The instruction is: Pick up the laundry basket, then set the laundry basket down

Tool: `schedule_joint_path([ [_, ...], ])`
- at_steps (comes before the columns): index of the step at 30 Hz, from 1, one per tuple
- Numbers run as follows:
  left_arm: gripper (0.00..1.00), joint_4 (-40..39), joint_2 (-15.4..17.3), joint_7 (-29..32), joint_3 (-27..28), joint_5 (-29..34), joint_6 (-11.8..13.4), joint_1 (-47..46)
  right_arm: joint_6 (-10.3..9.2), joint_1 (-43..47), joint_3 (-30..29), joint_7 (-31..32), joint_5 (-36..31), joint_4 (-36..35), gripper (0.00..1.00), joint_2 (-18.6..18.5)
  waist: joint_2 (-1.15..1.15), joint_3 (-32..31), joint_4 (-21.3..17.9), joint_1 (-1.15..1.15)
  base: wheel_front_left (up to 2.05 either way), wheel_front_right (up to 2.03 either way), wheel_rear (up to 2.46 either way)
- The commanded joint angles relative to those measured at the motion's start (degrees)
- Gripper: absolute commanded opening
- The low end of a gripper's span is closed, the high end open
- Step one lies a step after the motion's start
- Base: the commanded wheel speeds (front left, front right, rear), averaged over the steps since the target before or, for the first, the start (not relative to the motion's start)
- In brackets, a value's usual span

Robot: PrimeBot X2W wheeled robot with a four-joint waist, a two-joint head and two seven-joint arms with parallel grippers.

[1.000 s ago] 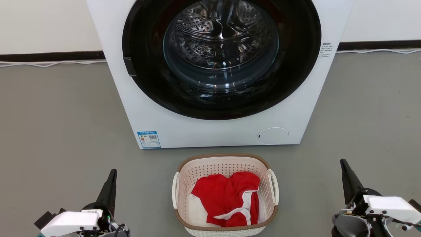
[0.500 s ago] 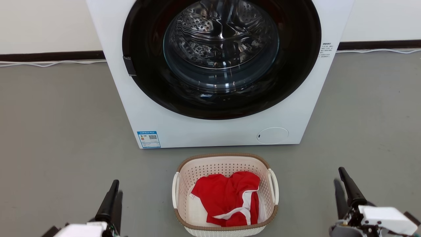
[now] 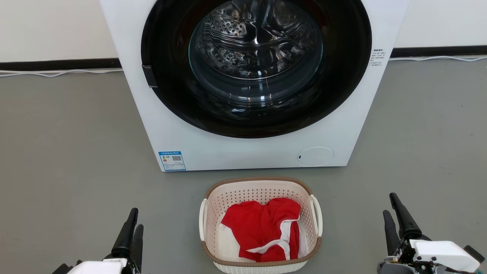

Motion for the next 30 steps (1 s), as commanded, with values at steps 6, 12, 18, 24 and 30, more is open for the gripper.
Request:
schedule_joint_path([
  [6,1.00,-1.5,0.4,-1.2,-0.4,2.6,-0.1,-1.7,0.12,-1.3,0.7,-1.5,-2.8,-2.1,1.00,-1.0,0.00,0.1,0.0,-0.01,0.00,0.00,0.00],
  [12,1.00,-1.2,0.5,-2.2,-0.8,5.2,-0.1,-1.7,0.14,-1.3,1.2,-2.5,-6.7,-2.5,1.00,-1.3,0.00,0.1,-0.2,-0.01,0.00,0.00,0.00],
  [18,1.00,-1.0,0.5,-3.3,-1.2,8.4,-0.1,-1.8,0.16,-1.2,1.3,-3.5,-12.4,-3.0,1.00,-1.5,0.00,0.2,-0.3,-0.01,0.00,0.00,0.00],
  [24,1.00,-0.6,0.6,-4.3,-1.1,13.1,-0.2,-1.9,0.18,-1.2,1.4,-4.5,-19.2,-3.6,1.00,-1.7,0.00,0.3,-0.5,-0.01,0.00,0.00,0.00],
  [30,1.00,-0.3,0.6,-5.3,-0.9,19.0,-0.1,-2.1,0.20,-1.2,1.8,-5.5,-26.4,-4.0,1.00,-1.9,0.00,0.3,-0.6,-0.01,0.00,0.00,0.00],
])
